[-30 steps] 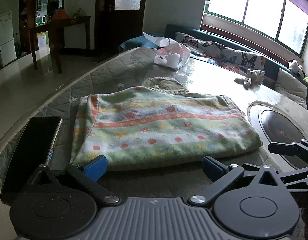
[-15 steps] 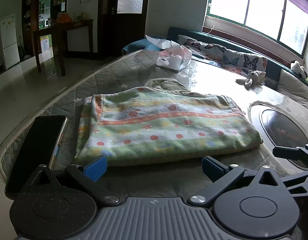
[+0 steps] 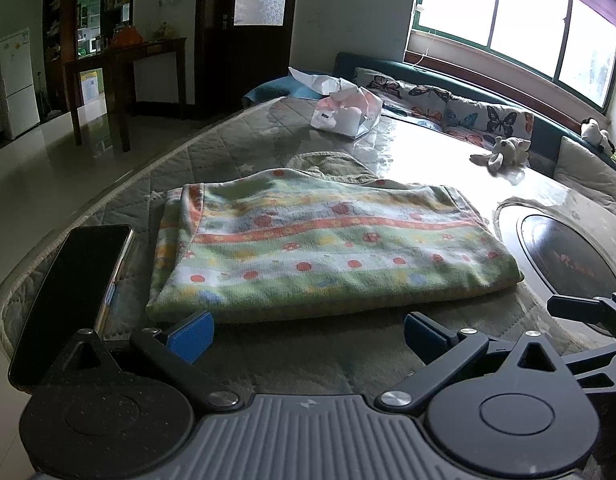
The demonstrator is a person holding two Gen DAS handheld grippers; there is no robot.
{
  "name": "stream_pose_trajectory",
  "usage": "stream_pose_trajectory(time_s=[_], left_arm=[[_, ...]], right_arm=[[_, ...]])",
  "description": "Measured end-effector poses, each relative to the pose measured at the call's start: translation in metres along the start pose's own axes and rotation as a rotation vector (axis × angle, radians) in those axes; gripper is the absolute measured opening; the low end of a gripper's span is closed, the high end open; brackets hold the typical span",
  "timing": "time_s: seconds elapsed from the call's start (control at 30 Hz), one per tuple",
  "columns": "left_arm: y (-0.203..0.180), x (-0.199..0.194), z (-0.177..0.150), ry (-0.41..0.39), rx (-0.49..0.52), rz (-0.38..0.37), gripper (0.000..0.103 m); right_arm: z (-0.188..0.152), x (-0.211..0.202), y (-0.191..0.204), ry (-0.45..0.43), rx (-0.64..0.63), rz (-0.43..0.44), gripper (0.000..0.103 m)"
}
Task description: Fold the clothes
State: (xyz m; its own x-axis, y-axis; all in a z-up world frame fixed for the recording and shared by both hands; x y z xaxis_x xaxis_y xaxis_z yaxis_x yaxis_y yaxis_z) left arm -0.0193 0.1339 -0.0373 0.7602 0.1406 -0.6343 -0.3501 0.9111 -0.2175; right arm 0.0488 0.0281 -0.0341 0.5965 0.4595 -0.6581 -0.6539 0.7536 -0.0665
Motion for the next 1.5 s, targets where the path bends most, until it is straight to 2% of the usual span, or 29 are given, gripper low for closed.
stream_pose_trajectory(time_s=[1.5], left_arm=[[-0.005, 0.001, -0.010, 0.011, 0.005, 0.008, 0.103]], right_arm=[[-0.012, -0.001, 0.002, 0.014, 0.042, 0.010, 0.103]])
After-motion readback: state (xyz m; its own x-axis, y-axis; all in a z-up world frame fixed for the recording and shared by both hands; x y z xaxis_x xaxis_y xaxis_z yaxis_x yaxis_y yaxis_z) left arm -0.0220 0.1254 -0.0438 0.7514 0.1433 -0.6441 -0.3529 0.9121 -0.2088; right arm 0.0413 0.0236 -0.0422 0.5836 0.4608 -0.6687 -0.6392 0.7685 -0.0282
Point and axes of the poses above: each gripper's, at about its wrist camera, not at the fingertips, and x roughly the way its jaws point, y to its left, z to its top, the point moved 5 cm from there along x, roughly the way its jaws point, and after that the axes turned 11 degrees about -z, right-handed, at the moved point
